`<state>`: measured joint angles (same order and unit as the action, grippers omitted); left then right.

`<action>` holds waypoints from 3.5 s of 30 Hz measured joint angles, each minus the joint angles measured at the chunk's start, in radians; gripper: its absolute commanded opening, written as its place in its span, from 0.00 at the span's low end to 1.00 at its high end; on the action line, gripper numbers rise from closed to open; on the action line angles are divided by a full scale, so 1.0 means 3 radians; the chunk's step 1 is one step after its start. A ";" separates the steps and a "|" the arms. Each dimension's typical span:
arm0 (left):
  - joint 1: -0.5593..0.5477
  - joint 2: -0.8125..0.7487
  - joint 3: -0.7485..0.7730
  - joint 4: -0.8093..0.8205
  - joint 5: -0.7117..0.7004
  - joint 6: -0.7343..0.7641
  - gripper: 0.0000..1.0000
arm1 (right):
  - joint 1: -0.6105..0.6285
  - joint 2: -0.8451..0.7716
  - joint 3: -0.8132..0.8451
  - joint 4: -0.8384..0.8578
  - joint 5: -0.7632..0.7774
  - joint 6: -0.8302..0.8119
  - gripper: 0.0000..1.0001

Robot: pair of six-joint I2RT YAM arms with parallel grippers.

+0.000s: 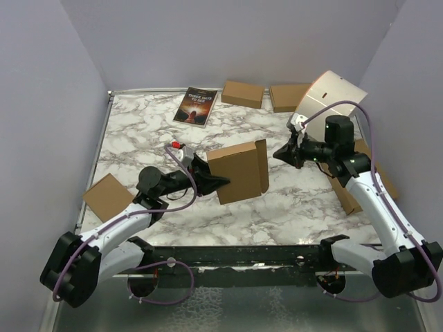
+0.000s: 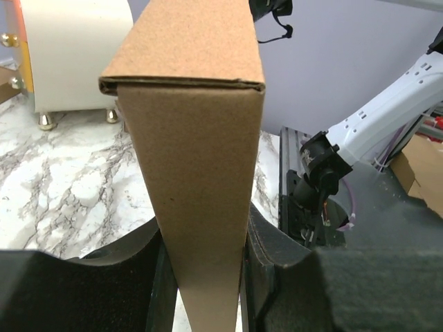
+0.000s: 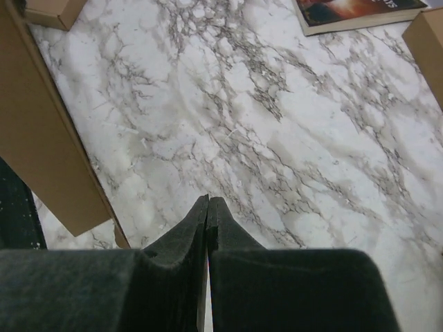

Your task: Fold the paper box

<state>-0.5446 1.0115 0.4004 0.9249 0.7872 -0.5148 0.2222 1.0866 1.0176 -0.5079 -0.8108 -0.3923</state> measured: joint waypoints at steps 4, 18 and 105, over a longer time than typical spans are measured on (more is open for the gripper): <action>0.0000 0.0156 0.0000 0.0109 -0.0075 -0.0123 0.00 | 0.0217 0.0041 -0.0048 0.0189 0.0111 0.0146 0.01; -0.0003 0.0430 0.0001 0.0233 -0.0585 -0.0277 0.00 | 0.0816 0.0112 0.0055 0.0352 0.0640 0.0202 0.01; 0.0861 0.0950 0.0529 0.1606 0.0343 -0.2575 0.00 | 0.0184 -0.0004 -0.0196 0.0434 -0.1448 -0.1052 0.45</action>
<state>-0.2863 1.2964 0.5591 1.4067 0.8902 -1.2873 0.2775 1.0855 0.9588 -0.3779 -1.2453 -0.7078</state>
